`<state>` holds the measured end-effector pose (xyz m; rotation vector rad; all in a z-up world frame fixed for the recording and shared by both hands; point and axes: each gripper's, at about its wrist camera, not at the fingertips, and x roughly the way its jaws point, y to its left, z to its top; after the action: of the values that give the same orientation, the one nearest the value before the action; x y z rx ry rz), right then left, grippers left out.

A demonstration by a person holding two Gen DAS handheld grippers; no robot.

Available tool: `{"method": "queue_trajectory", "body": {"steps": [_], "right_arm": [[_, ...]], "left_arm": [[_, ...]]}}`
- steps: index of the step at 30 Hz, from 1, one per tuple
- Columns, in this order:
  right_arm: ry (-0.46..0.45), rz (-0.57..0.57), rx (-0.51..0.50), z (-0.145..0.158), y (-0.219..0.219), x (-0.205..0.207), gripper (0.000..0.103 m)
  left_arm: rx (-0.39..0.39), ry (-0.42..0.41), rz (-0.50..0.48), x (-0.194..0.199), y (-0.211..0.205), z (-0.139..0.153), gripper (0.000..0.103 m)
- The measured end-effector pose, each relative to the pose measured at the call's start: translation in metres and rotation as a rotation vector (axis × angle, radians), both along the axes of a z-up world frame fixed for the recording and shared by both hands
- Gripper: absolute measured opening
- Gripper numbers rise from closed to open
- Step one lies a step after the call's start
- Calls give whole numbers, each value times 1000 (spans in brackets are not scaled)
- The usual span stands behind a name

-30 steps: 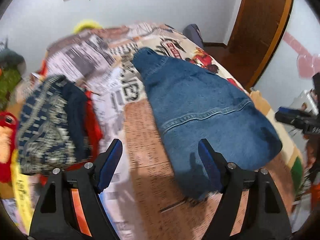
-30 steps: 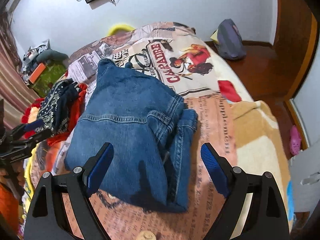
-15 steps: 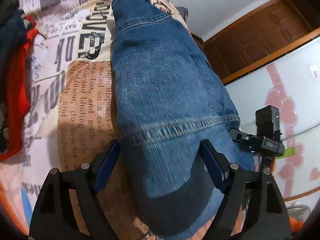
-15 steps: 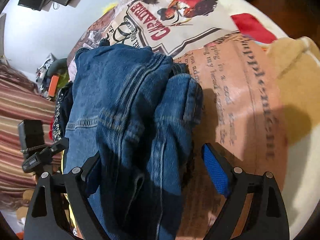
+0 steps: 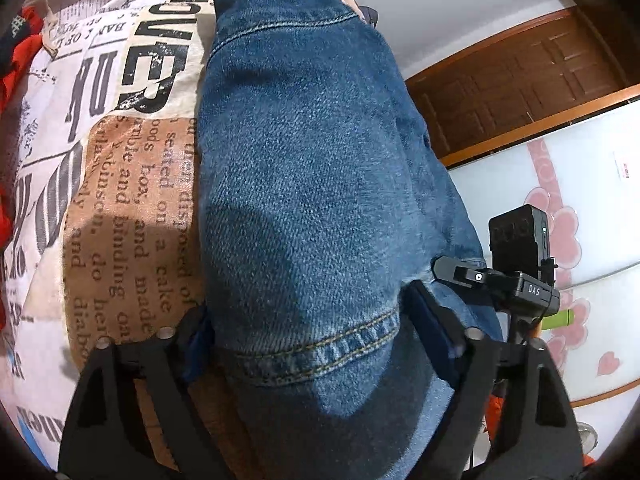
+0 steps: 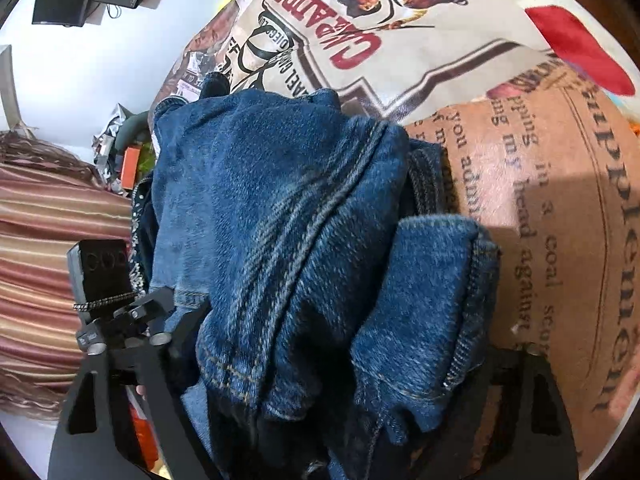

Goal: Fold large clothes
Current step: 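Grasp the folded jacket bundle with the left gripper while the right gripper grasps it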

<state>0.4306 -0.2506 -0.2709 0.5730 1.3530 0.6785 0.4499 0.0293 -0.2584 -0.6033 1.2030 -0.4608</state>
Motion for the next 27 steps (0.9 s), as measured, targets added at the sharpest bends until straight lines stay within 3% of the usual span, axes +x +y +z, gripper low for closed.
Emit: {"method": "queue_trajectory", "body": {"steps": [4, 7, 13, 21, 27], "right_arm": [[-31, 0, -17, 17, -5, -8, 45], [-74, 1, -22, 41, 2, -17, 36], [-184, 21, -5, 102, 25, -42, 33], [-371, 93, 46, 195, 96, -56, 33], [-434, 157, 83, 223, 161, -48, 33]], "left_arm": [[0, -37, -6, -9, 0, 24, 53], [40, -98, -23, -21, -5, 52, 47], [82, -251, -2, -56, 10, 129, 44], [88, -414, 87, -102, 89, 220, 44], [134, -480, 167, -123, 154, 251, 44]]}}
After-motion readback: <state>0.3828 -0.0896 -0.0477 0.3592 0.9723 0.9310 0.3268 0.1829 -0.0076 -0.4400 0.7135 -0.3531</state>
